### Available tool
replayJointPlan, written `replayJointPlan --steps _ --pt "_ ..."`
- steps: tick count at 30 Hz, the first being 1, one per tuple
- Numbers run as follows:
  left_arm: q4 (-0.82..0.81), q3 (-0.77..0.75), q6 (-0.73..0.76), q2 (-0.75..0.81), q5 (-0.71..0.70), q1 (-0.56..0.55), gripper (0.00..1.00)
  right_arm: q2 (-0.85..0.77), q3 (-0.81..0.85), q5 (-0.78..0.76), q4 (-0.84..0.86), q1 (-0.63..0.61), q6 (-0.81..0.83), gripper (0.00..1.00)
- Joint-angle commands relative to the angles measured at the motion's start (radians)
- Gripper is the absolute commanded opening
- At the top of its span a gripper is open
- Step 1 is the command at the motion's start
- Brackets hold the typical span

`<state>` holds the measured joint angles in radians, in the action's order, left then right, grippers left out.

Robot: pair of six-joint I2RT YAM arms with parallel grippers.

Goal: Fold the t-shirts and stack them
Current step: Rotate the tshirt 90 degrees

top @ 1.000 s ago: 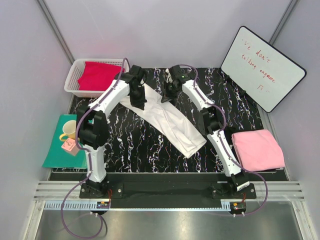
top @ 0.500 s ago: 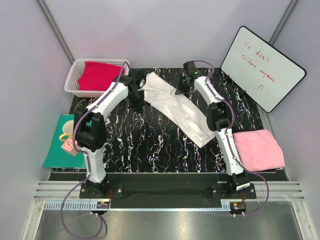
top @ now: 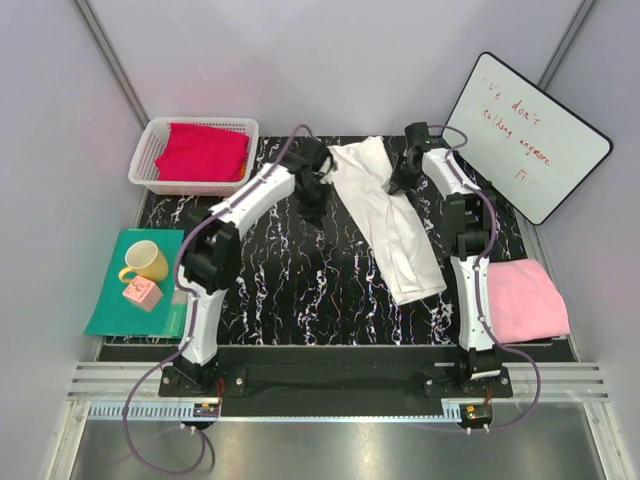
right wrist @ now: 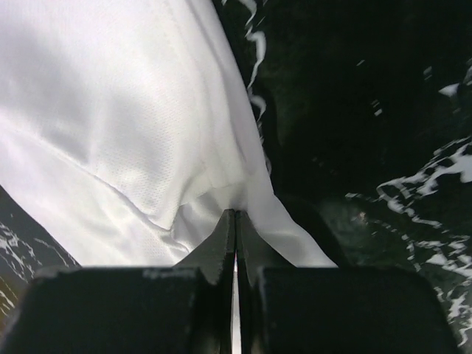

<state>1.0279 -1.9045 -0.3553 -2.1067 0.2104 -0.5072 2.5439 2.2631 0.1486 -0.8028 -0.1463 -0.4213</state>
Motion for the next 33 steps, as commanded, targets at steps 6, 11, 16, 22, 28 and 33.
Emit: replayJointPlan --steps 6,11,16,22,28,33 --pt "-0.040 -0.200 0.144 -0.156 0.116 -0.287 0.00 -0.149 -0.011 0.046 -0.088 -0.035 0.095 0.00" --pt "-0.140 -0.176 0.168 -0.193 0.089 -0.379 0.00 -0.230 -0.017 0.019 -0.113 -0.021 0.104 0.00" --pt "-0.224 -0.149 0.119 -0.254 0.162 -0.396 0.00 -0.260 -0.010 -0.058 -0.162 -0.006 0.118 0.00" --pt "-0.285 -0.168 0.099 -0.325 0.211 -0.407 0.00 -0.289 -0.013 -0.170 -0.206 0.019 0.133 0.00" --pt "-0.252 -0.167 0.084 -0.368 0.201 -0.404 0.00 -0.309 -0.014 -0.172 -0.217 0.053 0.136 0.00" --pt "-0.227 0.068 0.069 -0.244 0.138 -0.358 0.00 -0.315 -0.022 -0.152 -0.228 0.053 0.144 0.00"
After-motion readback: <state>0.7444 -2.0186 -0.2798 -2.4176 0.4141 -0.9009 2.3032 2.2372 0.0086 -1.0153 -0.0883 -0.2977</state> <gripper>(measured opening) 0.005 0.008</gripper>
